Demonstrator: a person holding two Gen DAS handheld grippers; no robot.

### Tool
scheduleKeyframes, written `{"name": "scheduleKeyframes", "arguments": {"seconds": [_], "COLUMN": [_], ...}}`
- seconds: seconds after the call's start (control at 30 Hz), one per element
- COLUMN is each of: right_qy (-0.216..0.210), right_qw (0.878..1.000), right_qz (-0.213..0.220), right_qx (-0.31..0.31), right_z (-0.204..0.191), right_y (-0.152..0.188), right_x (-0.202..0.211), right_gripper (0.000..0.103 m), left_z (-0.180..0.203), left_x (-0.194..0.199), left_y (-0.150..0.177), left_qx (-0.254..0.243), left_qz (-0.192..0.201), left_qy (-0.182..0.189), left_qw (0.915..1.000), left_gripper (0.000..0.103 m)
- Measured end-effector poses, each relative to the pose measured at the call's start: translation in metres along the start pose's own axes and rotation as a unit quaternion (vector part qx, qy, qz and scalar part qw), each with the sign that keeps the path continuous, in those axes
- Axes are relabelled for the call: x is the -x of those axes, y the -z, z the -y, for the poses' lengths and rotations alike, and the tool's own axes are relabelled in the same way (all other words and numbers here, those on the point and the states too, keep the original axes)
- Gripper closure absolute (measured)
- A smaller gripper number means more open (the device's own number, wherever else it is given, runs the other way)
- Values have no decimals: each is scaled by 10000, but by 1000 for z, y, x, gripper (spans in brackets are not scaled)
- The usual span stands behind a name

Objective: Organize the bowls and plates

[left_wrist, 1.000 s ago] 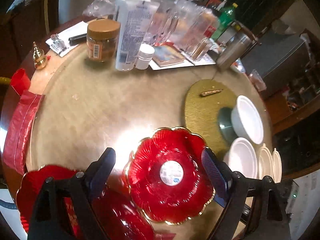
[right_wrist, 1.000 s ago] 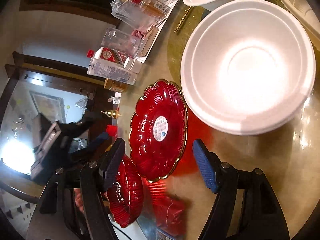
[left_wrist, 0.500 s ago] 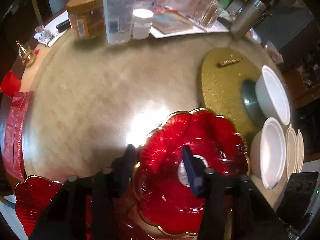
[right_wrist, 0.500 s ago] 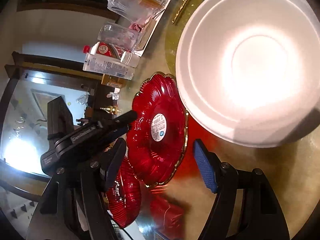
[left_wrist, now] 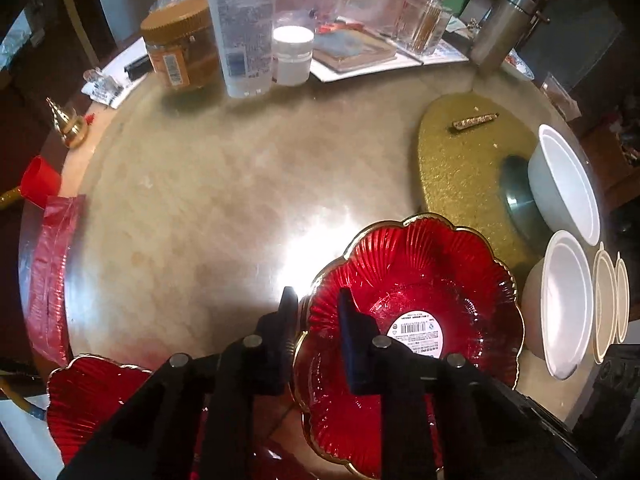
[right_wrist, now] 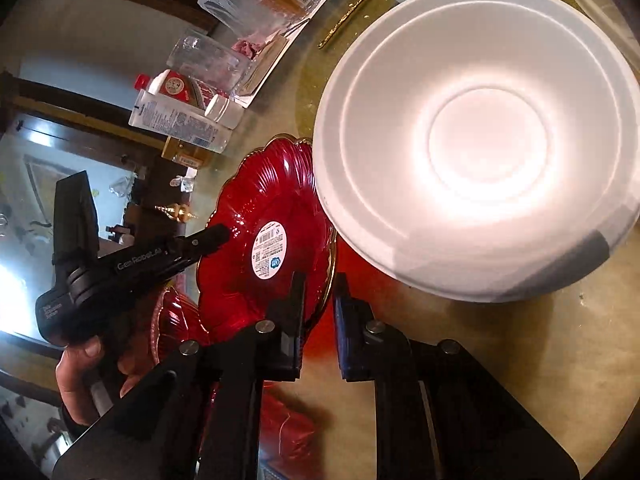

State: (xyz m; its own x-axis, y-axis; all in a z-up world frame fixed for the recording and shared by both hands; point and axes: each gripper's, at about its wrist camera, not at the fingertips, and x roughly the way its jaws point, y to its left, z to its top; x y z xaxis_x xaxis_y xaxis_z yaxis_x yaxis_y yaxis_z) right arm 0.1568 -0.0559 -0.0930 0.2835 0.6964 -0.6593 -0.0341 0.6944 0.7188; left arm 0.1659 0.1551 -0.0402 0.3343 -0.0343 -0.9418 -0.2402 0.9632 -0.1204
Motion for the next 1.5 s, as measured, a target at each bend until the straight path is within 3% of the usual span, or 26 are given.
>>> {"name": "scheduleKeyframes", "arguments": {"seconds": [0.47, 0.93, 1.23, 1.5], "right_qy": [-274, -342, -413, -495], "right_qw": [9978, 9920, 9874, 9781], "right_qz": [372, 657, 675, 625], "right_qx": [472, 1019, 1368, 1921], "right_z": [-19, -40, -58, -98], "right_y": [8, 17, 28, 45], "right_x": [18, 31, 34, 35], "right_gripper": [91, 92, 93, 93], "left_z": [-3, -17, -32, -65], "left_x": [45, 80, 104, 136], "left_y": [15, 50, 74, 106], "left_qx": [2, 149, 358, 682], "left_qz": [637, 1217, 1593, 2082], "left_qy": [-48, 42, 101, 52], "left_qw": [9980, 9924, 9865, 9757], "left_gripper": [88, 90, 90, 90]}}
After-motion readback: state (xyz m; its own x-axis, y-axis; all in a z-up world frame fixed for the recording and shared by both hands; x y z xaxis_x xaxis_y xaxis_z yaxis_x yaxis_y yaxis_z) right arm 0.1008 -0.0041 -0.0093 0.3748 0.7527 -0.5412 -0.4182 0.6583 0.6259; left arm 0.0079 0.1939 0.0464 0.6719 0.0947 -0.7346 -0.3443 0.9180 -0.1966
